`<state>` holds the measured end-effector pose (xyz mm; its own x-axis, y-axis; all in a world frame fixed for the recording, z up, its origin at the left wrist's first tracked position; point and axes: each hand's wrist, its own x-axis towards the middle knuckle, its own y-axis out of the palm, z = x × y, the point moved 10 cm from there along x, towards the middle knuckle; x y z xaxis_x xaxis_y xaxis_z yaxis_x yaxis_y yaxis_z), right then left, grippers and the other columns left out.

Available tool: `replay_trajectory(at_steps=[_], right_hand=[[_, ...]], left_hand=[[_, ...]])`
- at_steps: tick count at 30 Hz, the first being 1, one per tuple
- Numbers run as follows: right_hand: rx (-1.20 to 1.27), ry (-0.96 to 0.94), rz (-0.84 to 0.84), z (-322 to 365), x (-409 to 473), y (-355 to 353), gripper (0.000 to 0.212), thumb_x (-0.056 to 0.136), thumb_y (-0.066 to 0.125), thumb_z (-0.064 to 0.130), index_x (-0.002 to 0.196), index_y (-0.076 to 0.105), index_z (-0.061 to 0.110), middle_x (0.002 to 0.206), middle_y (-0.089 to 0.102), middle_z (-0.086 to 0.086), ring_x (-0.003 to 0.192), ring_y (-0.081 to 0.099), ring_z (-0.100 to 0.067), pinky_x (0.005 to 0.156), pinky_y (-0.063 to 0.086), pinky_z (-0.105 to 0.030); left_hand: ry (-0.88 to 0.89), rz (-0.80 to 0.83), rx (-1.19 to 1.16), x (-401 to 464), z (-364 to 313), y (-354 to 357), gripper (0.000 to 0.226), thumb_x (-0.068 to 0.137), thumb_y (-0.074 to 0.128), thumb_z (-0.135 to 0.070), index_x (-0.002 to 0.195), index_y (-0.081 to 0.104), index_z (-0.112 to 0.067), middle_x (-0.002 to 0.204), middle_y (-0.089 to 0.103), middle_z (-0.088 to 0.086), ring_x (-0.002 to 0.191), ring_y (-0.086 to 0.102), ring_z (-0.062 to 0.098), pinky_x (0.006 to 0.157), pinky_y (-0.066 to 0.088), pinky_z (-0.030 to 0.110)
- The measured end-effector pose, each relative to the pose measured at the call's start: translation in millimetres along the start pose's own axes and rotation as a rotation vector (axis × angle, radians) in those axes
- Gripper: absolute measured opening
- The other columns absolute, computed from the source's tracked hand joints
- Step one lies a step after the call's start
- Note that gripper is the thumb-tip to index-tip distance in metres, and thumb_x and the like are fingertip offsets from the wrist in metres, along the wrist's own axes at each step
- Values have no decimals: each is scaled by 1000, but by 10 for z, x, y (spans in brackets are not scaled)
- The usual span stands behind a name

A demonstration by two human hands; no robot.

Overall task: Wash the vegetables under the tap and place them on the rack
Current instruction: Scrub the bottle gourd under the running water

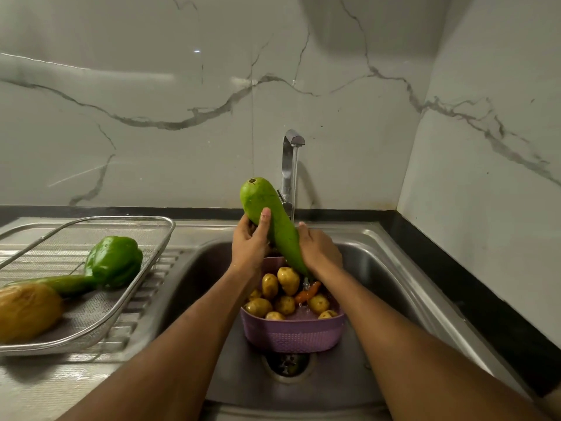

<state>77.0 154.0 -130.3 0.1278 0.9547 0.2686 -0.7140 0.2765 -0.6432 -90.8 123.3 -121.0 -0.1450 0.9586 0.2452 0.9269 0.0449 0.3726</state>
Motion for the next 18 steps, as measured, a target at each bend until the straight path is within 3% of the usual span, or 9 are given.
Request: replay_trajectory(at_steps=[5, 8, 12, 15, 18], right_hand=[[145, -52, -8, 69, -36, 101, 66, 109, 19, 57, 107, 72, 17, 101, 71, -7, 94, 67, -24, 88, 53, -42], [130, 50, 88, -207, -10, 133, 64, 110, 21, 55, 100, 70, 14, 95, 68, -7, 92, 64, -24, 83, 46, -36], [108, 61, 109, -150, 3, 156, 66, 109, 20, 55, 112, 70, 12, 110, 69, -12, 102, 65, -29, 88, 47, -38], [187, 0, 38, 77, -24, 95, 68, 108, 18, 57, 105, 71, 15, 105, 71, -11, 97, 67, -28, 89, 52, -43], [270, 24, 90, 55, 17, 105, 64, 111, 19, 53, 106, 71, 15, 106, 70, -10, 100, 66, -26, 87, 49, -38]], left_hand=[[42, 17, 101, -29, -1, 29, 38, 98, 64, -36, 130, 62, -14, 117, 74, 1, 105, 73, 11, 86, 62, 34], [22, -9, 28, -10, -22, -8, 38, 99, 63, -33, 131, 62, -12, 118, 75, 3, 105, 74, 14, 85, 63, 38], [-18, 26, 5, -18, 35, 15, 41, 97, 63, -36, 131, 62, -13, 120, 74, 6, 110, 72, 21, 92, 61, 47], [-54, 100, 21, -47, 93, 91, 44, 97, 63, -38, 134, 60, -14, 125, 72, 7, 116, 70, 22, 98, 58, 51], [-65, 120, -26, -67, 70, 124, 45, 95, 65, -36, 134, 60, -15, 126, 72, 7, 117, 69, 22, 99, 58, 49]])
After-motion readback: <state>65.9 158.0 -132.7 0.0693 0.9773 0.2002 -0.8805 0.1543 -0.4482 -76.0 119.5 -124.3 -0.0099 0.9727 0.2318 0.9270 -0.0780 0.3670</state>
